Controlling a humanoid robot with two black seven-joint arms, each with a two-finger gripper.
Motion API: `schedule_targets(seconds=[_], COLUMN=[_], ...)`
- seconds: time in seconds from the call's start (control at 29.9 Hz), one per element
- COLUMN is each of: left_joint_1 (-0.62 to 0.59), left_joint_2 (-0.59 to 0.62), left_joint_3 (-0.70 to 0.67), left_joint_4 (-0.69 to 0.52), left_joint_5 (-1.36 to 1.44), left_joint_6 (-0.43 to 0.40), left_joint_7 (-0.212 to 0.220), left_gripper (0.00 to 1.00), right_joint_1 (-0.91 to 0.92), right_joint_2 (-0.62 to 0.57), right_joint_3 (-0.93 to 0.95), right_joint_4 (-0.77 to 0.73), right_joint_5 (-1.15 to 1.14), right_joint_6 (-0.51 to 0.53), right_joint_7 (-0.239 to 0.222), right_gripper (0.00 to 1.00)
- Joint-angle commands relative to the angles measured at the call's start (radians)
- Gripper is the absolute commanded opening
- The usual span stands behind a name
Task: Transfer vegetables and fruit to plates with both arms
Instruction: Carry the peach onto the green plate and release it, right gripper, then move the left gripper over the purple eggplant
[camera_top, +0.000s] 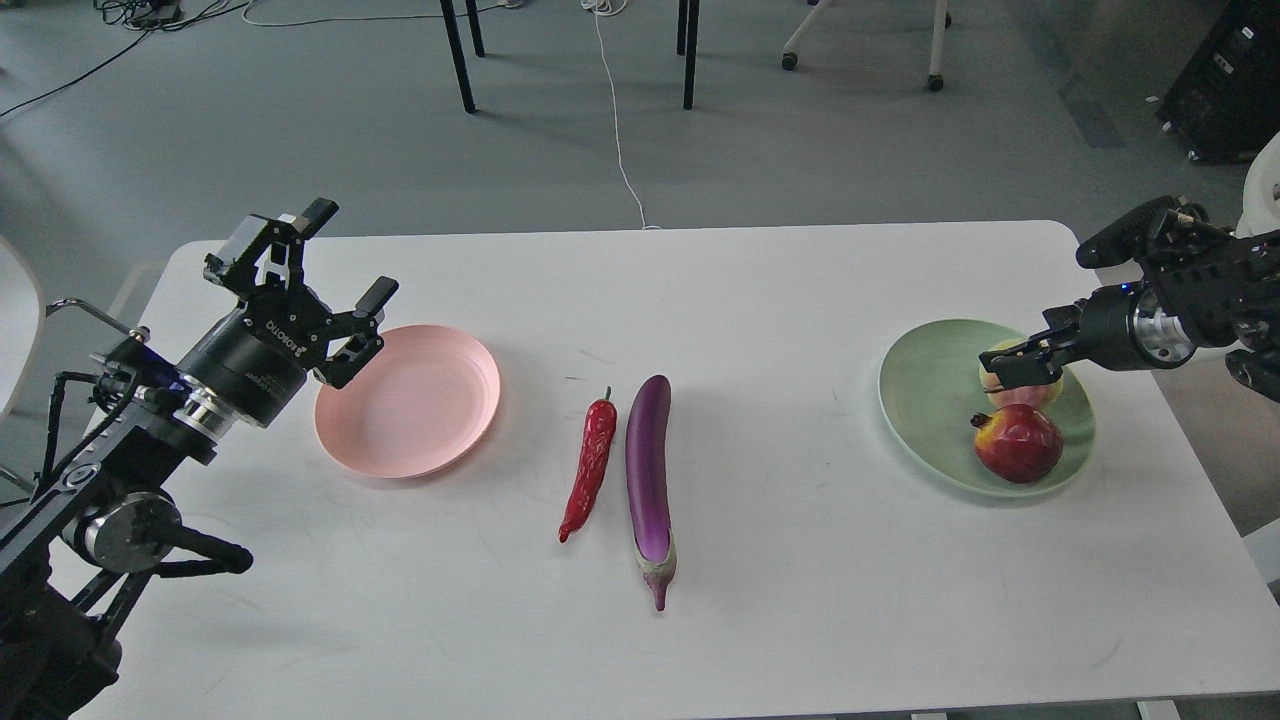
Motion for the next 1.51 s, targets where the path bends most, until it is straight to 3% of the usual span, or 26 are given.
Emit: schedule_targets(seconds=[0.0, 0.13, 0.27, 0.4, 0.5, 0.6, 0.7, 0.9, 1.0, 1.1, 1.2, 1.47], left_joint_1=[-0.002, -0.011, -0.017, -0.026, -0.037, -0.04, -0.037, -0.109, -0.246, -0.403, -0.509, -0.575], left_joint_2=[0.006, 0.011, 0.011, 0.011, 0.014, 0.017, 0.009, -0.003, 0.009, 0.02, 0.009, -0.077], left_joint_3=[0.0, 0.0, -0.003, -0.002, -0.002, 0.0, 0.009, 0.207, 0.386, 0.541, 0.603, 0.666], left_joint_4=[0.0, 0.001, 0.0, -0.006, -0.051, -0.135, -0.229, -0.335, -0.335, -0.33, -0.294, -0.114], left_joint_5=[0.0, 0.003, 0.052, 0.179, 0.32, 0.521, 0.742, 1.086, 1.178, 1.225, 1.225, 1.213], left_joint_6=[0.0, 0.0, 0.0, 0.0, 0.0, 0.0, 0.0, 0.016, 0.012, 0.0, 0.0, 0.0], left_joint_7=[0.0, -0.002, -0.011, -0.069, -0.075, -0.062, -0.005, 0.246, 0.326, 0.382, 0.434, 0.472], left_gripper=[0.99, 0.99, 0.99, 0.99, 0.99, 0.99, 0.99, 0.99, 0.99, 0.99, 0.99, 0.99], right_joint_1=[-0.004, -0.062, -0.131, -0.202, -0.268, -0.337, -0.389, -0.455, -0.464, -0.472, -0.486, -0.504], right_joint_2=[-0.024, -0.027, -0.008, 0.021, 0.01, -0.017, -0.044, -0.044, -0.044, -0.045, -0.047, -0.042], right_joint_3=[0.181, 0.409, 0.515, 0.565, 0.601, 0.637, 0.669, 0.709, 0.71, 0.71, 0.71, 0.715], right_joint_4=[0.006, 0.018, 0.023, 0.023, 0.023, 0.014, 0.015, 0.014, 0.015, 0.012, 0.012, 0.012], right_joint_5=[0.075, 0.391, 0.803, 1.186, 1.409, 1.518, 1.534, 1.538, 1.538, 1.538, 1.537, 1.538], right_joint_6=[0.005, 0.012, 0.04, 0.156, 0.308, 0.326, 0.326, 0.326, 0.326, 0.326, 0.326, 0.326], right_joint_7=[0.0, 0.0, 0.0, 0.0, 0.0, 0.0, 0.0, 0.0, 0.0, 0.0, 0.0, 0.0], right_gripper=[0.97, 0.98, 0.98, 0.98, 0.98, 0.98, 0.98, 0.98, 0.98, 0.98, 0.99, 0.99])
